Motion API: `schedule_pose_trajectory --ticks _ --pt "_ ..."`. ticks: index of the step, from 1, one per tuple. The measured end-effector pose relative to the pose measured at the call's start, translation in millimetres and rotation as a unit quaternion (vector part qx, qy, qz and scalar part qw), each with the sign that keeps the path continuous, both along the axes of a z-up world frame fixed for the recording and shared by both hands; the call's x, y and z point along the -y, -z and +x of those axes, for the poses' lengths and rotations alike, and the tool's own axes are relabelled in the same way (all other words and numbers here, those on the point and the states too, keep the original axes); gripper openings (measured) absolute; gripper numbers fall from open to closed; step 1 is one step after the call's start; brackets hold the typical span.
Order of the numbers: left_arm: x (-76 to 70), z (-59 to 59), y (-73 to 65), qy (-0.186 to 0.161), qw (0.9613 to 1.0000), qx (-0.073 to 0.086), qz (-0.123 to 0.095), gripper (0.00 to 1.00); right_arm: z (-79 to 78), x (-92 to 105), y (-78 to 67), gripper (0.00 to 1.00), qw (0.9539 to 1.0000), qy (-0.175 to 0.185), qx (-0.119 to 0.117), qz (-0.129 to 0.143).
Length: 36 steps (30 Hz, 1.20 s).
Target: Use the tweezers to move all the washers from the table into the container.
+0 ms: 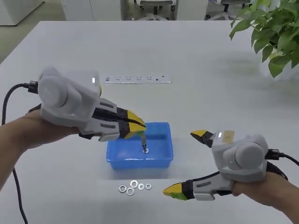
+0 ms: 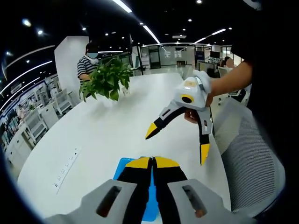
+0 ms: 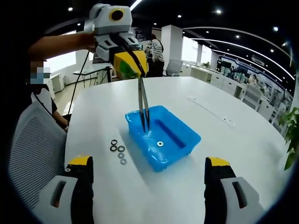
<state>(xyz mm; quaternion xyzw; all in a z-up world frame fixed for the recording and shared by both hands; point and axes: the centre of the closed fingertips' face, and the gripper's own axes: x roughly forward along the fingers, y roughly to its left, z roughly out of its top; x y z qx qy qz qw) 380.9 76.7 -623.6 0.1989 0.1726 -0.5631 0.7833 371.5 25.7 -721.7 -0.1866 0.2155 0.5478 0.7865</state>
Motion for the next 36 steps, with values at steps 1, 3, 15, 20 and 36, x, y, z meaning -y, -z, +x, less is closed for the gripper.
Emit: schedule_pose_trajectory --ticks 1,3,15,20,36 --pt "0.5 -0.6 -1.6 0.001 1.0 0.002 0.001 0.05 -0.7 -0.1 0.1 1.0 1.0 0.0 -0.001 0.0" --pt "1.2 -1.5 -4.1 0.004 1.0 0.004 0.003 0.05 -2.6 0.4 0.7 1.0 1.0 -0.002 -0.002 -0.001" --pt "12.5 -18.8 -5.8 0.026 0.9996 -0.001 0.006 0.05 -14.6 6.5 2.7 1.0 1.0 -0.007 -0.006 -0.002" --pt "18.1 -23.9 -2.0 0.034 0.9994 -0.002 0.01 0.05 -18.0 7.1 3.4 1.0 0.9999 -0.01 -0.009 -0.002" --pt "27.5 -39.0 20.9 0.047 0.9986 -0.014 0.02 0.05 -30.3 6.6 7.3 0.96 0.9996 -0.024 -0.015 0.004"
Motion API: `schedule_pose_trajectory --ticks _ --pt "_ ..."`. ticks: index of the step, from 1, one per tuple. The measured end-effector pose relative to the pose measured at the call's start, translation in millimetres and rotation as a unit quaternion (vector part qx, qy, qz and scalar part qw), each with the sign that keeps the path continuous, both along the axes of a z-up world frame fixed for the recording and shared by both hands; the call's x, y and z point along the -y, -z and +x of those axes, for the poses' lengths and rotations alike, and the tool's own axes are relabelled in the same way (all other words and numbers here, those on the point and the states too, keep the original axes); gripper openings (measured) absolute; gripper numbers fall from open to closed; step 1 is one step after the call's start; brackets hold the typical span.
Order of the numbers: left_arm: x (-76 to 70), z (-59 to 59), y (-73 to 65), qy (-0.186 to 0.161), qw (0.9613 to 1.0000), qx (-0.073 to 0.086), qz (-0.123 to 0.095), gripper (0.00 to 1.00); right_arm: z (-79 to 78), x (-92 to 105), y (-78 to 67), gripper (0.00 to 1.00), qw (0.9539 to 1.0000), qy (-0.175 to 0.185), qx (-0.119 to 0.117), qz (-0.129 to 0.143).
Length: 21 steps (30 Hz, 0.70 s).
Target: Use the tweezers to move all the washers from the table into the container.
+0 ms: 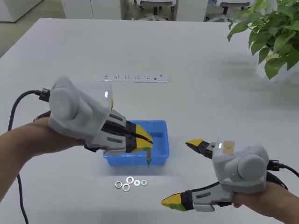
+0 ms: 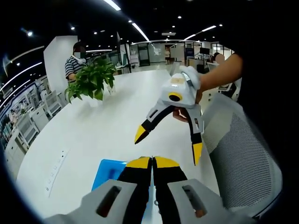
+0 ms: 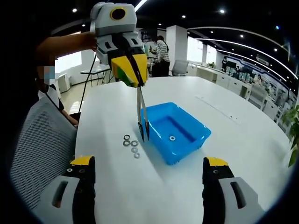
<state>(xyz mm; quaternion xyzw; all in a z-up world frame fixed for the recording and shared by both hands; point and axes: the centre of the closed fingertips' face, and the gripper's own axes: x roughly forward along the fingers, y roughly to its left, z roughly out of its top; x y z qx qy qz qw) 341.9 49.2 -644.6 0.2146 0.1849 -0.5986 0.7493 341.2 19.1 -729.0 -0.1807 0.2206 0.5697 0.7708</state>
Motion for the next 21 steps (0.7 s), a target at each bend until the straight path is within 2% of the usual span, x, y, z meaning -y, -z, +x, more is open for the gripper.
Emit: schedule_pose_trajectory --ticks 21 --pt "-2.9 -8.0 32.5 -0.007 0.9996 -0.025 0.012 0.05 -3.5 -1.3 6.0 0.92 1.0 -0.007 0.0 -0.006"
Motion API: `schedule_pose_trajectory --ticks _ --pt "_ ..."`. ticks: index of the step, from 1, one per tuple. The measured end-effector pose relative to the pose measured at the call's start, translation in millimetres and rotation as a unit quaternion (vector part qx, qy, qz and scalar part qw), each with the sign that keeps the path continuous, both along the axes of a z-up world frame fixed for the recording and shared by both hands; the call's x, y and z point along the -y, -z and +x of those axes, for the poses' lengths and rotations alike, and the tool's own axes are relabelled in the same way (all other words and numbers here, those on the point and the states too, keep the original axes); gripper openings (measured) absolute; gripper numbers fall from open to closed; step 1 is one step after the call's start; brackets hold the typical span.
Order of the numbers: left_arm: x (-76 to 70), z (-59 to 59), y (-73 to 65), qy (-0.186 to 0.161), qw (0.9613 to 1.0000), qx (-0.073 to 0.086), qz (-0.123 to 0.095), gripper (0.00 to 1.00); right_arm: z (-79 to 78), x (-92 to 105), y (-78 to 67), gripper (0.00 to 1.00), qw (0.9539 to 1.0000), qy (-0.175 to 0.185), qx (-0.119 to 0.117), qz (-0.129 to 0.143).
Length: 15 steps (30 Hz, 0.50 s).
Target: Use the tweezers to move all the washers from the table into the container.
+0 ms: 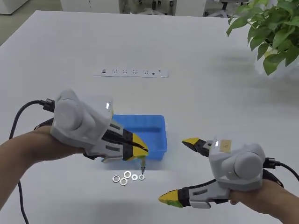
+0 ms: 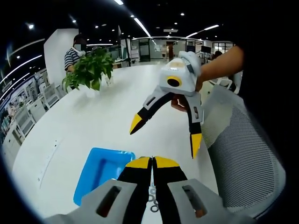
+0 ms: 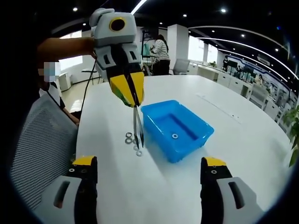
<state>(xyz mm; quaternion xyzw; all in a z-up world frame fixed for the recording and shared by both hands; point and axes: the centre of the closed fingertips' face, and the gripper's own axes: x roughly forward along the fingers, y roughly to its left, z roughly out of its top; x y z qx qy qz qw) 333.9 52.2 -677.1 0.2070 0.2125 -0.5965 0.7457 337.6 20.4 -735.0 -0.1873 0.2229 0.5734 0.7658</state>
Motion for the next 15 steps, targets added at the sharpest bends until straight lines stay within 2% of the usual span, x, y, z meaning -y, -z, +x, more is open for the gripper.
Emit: schedule_pose_trajectory --ticks 15 --pt "0.3 -1.6 12.6 0.0 0.9999 -0.01 0.005 0.05 -5.1 0.3 3.8 0.9 1.0 -0.001 -0.007 -0.003"
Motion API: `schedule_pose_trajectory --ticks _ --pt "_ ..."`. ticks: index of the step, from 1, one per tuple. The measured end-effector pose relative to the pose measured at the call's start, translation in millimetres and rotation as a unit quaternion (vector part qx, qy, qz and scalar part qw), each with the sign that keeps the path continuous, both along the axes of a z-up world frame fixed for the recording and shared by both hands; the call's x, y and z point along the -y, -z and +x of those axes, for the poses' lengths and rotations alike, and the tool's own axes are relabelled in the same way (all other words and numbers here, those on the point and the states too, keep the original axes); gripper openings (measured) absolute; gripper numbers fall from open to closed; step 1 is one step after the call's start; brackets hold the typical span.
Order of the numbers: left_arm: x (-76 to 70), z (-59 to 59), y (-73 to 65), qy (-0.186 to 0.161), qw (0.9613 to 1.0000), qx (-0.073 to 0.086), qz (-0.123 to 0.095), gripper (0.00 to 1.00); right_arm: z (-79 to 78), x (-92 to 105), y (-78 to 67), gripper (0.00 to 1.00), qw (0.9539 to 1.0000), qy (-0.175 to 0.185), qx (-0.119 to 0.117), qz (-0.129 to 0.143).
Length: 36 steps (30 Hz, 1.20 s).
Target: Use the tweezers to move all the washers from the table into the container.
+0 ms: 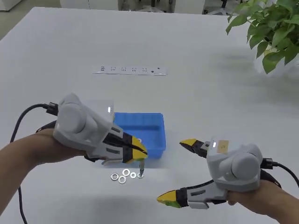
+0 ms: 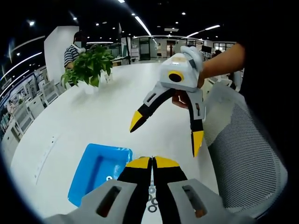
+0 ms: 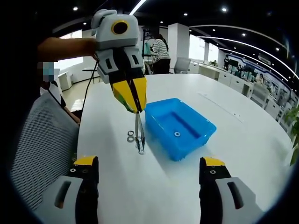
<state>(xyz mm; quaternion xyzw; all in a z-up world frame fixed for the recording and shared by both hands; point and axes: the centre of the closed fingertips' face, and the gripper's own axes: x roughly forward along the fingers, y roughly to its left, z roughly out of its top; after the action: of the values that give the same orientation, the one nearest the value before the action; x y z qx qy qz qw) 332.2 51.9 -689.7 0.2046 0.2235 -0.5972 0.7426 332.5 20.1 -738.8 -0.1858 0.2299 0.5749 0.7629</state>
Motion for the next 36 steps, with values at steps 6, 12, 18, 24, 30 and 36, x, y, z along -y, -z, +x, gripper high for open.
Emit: schedule_pose_trajectory --ticks 6,12,18,24,30,36 --pt "-0.6 -0.4 5.2 0.0 1.0 -0.002 0.003 0.05 -0.8 0.6 1.6 0.89 1.0 -0.001 -0.002 -0.001" --pt "0.6 0.0 5.2 -0.004 1.0 -0.003 -0.003 0.05 -2.4 0.4 3.3 0.88 1.0 -0.002 -0.005 -0.003" --pt "0.4 -1.5 5.1 -0.003 1.0 -0.004 0.0 0.05 -2.5 -1.6 2.3 0.87 1.0 -0.005 -0.004 -0.002" --pt "0.8 -2.1 3.6 -0.003 1.0 -0.005 -0.003 0.05 -2.7 -3.0 1.8 0.87 1.0 -0.006 -0.004 -0.001" --pt "0.0 -4.1 6.7 -0.002 1.0 -0.008 -0.001 0.05 -4.0 -2.4 2.6 0.87 1.0 -0.006 -0.005 -0.002" --pt "1.6 -5.2 6.6 0.001 1.0 -0.007 -0.001 0.05 -5.2 -3.9 3.2 0.85 0.9999 -0.014 -0.004 -0.003"
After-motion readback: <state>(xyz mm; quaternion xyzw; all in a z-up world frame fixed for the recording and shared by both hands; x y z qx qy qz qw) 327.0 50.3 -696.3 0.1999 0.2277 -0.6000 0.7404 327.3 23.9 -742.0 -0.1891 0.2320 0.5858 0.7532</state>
